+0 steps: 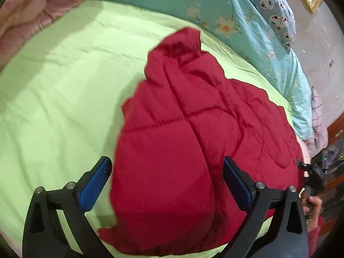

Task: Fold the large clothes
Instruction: 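Lower the flipped jacket onto the sheet and open both grippers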

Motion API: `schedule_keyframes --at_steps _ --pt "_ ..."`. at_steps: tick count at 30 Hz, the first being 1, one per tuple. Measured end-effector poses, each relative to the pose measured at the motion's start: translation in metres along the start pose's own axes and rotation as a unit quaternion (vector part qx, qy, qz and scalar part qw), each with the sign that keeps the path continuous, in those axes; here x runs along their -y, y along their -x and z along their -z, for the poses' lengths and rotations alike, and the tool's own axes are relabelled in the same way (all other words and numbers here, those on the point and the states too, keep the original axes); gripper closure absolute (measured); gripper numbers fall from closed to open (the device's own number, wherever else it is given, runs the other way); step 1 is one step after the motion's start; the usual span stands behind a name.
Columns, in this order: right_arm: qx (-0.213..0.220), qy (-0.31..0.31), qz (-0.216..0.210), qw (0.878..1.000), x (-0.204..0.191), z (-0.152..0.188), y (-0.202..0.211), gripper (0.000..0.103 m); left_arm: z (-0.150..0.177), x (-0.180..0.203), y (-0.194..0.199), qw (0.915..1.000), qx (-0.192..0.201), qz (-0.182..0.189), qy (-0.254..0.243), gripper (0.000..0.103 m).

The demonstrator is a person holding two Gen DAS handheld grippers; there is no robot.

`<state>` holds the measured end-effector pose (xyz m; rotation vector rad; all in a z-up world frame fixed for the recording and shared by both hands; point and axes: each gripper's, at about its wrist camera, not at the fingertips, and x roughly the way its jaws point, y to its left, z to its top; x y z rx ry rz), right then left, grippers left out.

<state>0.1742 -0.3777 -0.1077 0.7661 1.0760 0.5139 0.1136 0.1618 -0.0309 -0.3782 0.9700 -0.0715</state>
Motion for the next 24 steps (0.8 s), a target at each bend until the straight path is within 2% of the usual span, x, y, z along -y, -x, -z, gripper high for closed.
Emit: schedule_keyframes --at_steps 5,6,11,15,18,24 --pt "0.015 0.018 0.040 0.999 -0.012 0.002 0.012 0.028 -0.003 0.000 0.025 0.9974 0.044 -0.056 -0.013 0.002" --pt "0.020 0.021 0.048 0.998 -0.013 0.002 0.015 0.028 -0.003 -0.002 0.028 0.9972 0.049 -0.055 -0.012 0.002" --pt "0.061 0.035 0.095 0.993 -0.023 0.003 0.039 0.028 0.000 -0.002 0.042 0.9972 0.067 -0.031 -0.012 0.002" --pt "0.088 0.069 0.130 0.985 -0.045 0.007 0.054 0.028 0.002 0.021 0.049 0.9957 0.081 -0.019 -0.041 0.002" --pt "0.106 0.105 0.141 0.979 -0.066 0.014 0.058 0.028 0.005 0.042 0.051 0.9939 0.089 0.004 -0.065 0.002" --pt "0.092 0.176 0.137 0.970 -0.113 0.029 0.035 0.030 0.015 0.077 0.043 0.9896 0.080 0.039 -0.113 0.002"
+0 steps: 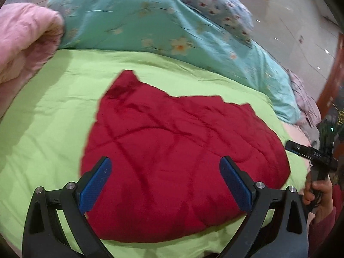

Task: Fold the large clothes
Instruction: 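Lower the flipped jacket onto the sheet and open both grippers, then press and flatten the folded jacket bundle with both grippers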

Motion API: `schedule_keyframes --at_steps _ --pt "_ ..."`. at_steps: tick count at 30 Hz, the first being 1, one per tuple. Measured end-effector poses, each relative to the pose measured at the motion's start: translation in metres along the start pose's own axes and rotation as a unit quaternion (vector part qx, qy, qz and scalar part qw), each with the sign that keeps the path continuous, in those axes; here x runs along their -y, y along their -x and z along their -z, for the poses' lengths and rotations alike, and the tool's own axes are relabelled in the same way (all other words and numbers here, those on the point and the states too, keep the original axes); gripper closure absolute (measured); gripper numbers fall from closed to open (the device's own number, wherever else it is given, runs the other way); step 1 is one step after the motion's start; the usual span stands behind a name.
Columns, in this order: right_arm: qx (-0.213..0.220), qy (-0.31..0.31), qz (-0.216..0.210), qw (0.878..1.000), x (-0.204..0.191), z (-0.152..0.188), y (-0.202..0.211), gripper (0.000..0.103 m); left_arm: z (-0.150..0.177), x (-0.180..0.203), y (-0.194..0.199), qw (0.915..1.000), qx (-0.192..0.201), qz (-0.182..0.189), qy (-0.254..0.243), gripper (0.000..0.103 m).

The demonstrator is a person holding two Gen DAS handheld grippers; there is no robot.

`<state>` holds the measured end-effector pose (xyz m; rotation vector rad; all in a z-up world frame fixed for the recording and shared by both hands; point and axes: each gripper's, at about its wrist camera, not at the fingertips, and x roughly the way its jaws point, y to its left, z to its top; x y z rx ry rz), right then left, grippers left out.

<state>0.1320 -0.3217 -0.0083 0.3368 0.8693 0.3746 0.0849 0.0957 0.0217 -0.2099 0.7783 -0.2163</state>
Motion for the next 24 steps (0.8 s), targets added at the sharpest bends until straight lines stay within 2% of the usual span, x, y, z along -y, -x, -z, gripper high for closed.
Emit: schedule_keyframes --at_steps 5,8,11,14,21,24 --pt "-0.007 0.073 -0.014 0.997 -0.050 0.007 -0.018 0.031 0.010 0.021 -0.017 0.9993 -0.013 0.018 -0.031 0.002" --pt "-0.021 0.116 -0.016 0.993 -0.072 0.014 -0.039 0.031 0.013 0.022 -0.039 0.9991 -0.031 0.010 -0.029 0.002" --pt "-0.042 0.127 0.004 0.991 -0.074 0.020 -0.070 0.031 0.016 0.019 -0.059 0.9982 -0.048 -0.015 -0.032 0.005" --pt "-0.037 0.131 0.018 0.991 -0.070 0.019 -0.088 0.031 0.012 0.022 -0.075 0.9968 -0.051 -0.041 -0.047 0.004" --pt "-0.053 0.131 0.062 0.988 -0.069 -0.009 -0.120 0.032 -0.015 0.011 -0.109 0.9959 -0.062 -0.059 -0.029 0.005" --pt "-0.056 0.113 0.069 0.990 -0.056 -0.020 -0.130 0.032 -0.022 0.005 -0.120 0.9956 -0.066 -0.063 -0.017 0.005"
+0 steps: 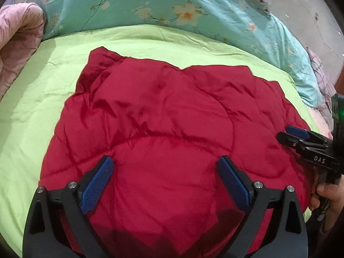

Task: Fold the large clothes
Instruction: 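Press and flatten the folded jacket bundle with both grippers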

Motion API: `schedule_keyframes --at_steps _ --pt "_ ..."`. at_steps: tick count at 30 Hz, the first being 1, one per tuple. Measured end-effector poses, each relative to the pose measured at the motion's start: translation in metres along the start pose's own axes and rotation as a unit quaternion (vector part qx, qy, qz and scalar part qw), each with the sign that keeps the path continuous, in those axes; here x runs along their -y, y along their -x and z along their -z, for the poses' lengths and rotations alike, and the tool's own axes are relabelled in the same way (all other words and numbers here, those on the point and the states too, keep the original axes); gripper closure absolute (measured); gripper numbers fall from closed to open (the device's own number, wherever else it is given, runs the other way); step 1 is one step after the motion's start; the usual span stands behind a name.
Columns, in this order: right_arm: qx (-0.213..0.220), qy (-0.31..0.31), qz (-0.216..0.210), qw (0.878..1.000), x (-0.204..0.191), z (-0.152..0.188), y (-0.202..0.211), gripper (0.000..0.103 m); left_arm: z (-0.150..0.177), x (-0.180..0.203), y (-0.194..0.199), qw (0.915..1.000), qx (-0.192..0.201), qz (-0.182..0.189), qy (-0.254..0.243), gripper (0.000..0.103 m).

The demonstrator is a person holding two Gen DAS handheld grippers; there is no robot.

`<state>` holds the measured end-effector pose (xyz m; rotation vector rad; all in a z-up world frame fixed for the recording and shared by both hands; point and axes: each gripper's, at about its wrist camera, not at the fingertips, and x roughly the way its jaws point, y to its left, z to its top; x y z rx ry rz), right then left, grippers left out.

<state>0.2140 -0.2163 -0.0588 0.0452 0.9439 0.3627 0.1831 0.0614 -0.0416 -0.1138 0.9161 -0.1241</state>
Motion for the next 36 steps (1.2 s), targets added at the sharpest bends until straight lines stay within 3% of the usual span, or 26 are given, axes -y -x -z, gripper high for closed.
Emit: schedule_keyframes --at_steps 11,18,25,30,36 --pt "-0.001 -0.092 0.042 0.995 0.058 -0.019 -0.024 0.032 -0.039 -0.064 -0.042 0.9924 -0.040 -0.031 0.112 0.008" --pt "0.002 -0.146 0.070 0.987 0.081 -0.016 -0.030 0.032 -0.033 -0.067 -0.050 0.9906 -0.043 -0.041 0.123 0.010" --pt "-0.001 -0.188 0.063 0.980 0.095 -0.014 -0.017 0.032 -0.029 -0.081 -0.019 0.9896 -0.016 -0.027 0.140 0.011" --pt "0.033 -0.209 0.053 0.976 0.098 -0.002 0.020 0.032 -0.015 -0.079 0.016 0.9903 0.013 -0.018 0.137 0.011" --pt "0.061 -0.165 0.028 0.984 0.073 0.026 0.068 0.030 0.013 -0.051 0.055 0.9945 0.030 0.011 0.100 0.011"
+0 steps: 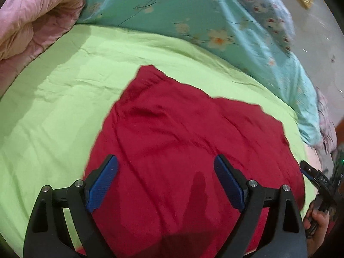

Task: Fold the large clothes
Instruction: 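Press and flatten the folded jacket bundle with both grippers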

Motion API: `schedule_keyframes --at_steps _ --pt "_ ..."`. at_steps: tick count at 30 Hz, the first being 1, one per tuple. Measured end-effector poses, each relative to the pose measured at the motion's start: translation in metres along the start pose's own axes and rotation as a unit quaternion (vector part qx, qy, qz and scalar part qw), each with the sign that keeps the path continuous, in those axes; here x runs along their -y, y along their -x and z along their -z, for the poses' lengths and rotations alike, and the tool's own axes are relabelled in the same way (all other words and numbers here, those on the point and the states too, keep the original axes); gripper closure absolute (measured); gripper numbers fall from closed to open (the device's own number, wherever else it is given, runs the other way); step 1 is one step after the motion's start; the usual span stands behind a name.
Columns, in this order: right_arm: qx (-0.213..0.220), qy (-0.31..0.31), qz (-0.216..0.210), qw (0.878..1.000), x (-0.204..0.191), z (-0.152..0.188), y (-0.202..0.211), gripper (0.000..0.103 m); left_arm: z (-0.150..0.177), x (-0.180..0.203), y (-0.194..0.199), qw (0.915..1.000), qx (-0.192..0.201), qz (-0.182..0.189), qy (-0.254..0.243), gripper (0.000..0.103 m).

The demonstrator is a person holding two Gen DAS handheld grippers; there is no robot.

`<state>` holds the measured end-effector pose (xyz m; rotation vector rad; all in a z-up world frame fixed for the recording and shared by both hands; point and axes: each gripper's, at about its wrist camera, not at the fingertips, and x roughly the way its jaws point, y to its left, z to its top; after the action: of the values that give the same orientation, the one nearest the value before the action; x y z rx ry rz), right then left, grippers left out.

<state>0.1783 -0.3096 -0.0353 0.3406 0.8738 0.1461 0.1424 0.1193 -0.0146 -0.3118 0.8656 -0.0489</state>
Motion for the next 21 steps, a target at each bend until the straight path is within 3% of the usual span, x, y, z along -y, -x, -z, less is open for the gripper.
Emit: schedule_keyframes --at_steps 6,11,13,21 --pt "0.004 0.073 -0.026 0.997 -0.029 0.047 0.042 0.030 0.048 0.032 0.031 0.9983 -0.004 0.029 -0.050 0.011" --pt "-0.018 0.118 -0.019 0.993 -0.044 0.081 0.048 0.030 0.079 0.044 0.025 0.9962 -0.029 0.014 -0.081 0.011" --pt "-0.038 0.115 -0.007 0.993 -0.042 0.087 0.035 0.030 0.083 0.045 0.016 0.9952 -0.040 -0.016 -0.088 0.011" --pt "-0.037 0.081 -0.024 0.996 -0.024 0.089 0.027 0.030 0.081 0.049 0.006 0.9938 -0.044 -0.039 -0.095 0.010"
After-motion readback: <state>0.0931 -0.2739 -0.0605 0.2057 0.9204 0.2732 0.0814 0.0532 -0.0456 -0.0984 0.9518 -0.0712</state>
